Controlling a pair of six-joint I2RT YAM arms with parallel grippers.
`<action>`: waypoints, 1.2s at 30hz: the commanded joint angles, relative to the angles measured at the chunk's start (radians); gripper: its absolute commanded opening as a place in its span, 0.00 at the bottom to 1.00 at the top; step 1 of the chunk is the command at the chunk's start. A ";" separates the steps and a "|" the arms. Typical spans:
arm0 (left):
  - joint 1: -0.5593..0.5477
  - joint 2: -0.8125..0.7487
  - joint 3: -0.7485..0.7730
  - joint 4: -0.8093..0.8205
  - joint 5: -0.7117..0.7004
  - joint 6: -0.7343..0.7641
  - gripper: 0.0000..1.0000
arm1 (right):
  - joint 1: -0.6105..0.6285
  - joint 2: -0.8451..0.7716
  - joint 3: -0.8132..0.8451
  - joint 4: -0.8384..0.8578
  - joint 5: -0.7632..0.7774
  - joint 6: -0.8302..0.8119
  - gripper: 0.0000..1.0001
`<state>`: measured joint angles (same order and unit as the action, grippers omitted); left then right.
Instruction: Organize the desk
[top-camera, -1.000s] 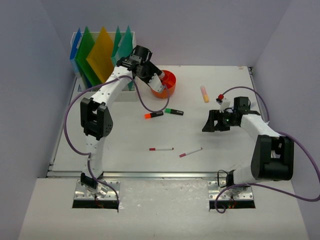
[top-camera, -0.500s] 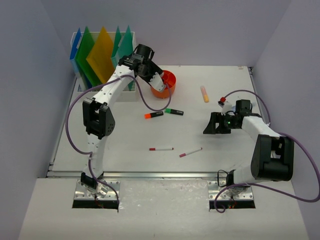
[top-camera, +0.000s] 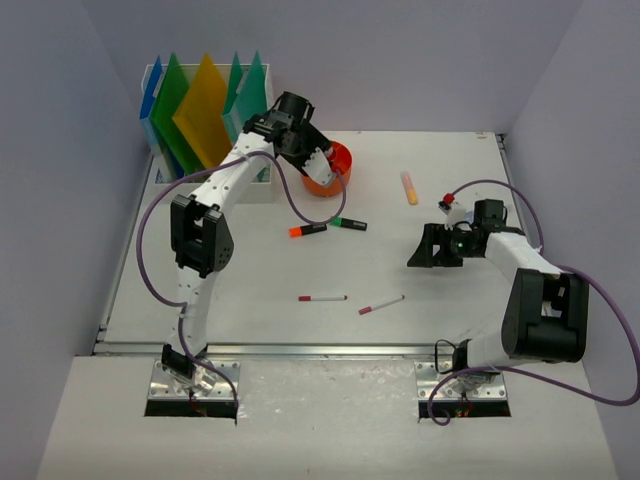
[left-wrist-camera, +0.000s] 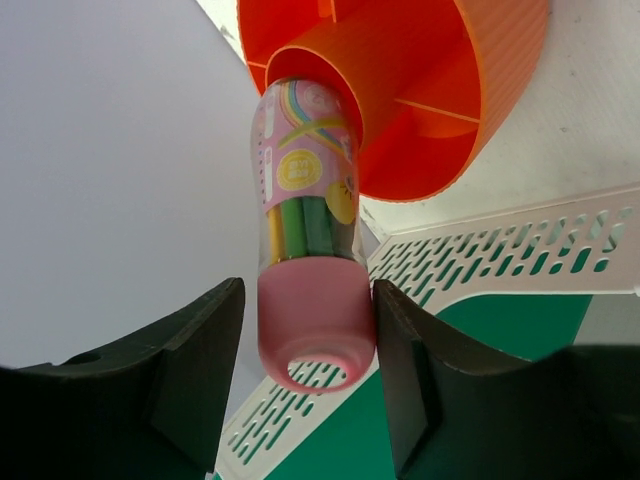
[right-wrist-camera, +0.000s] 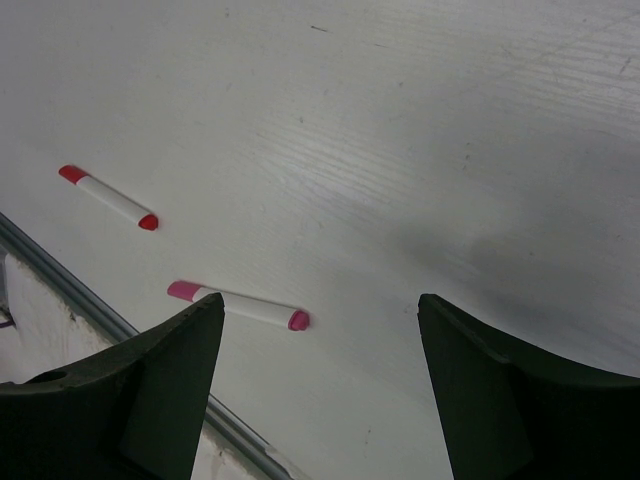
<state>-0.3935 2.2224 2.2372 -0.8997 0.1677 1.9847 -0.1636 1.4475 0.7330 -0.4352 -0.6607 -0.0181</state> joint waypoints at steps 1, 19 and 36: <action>-0.005 -0.013 0.006 0.077 0.027 0.749 0.66 | -0.011 -0.006 0.005 0.017 -0.033 0.003 0.79; -0.040 -0.278 -0.411 0.802 0.123 0.006 0.92 | -0.014 -0.040 0.022 -0.015 -0.056 0.010 0.79; -0.069 -0.451 -0.627 0.170 0.308 -1.377 0.82 | 0.009 -0.026 0.166 -0.119 0.002 -0.067 0.94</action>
<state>-0.4583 1.6672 1.6424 -0.4965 0.3204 0.8309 -0.1695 1.4331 0.8133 -0.5301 -0.6916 -0.0349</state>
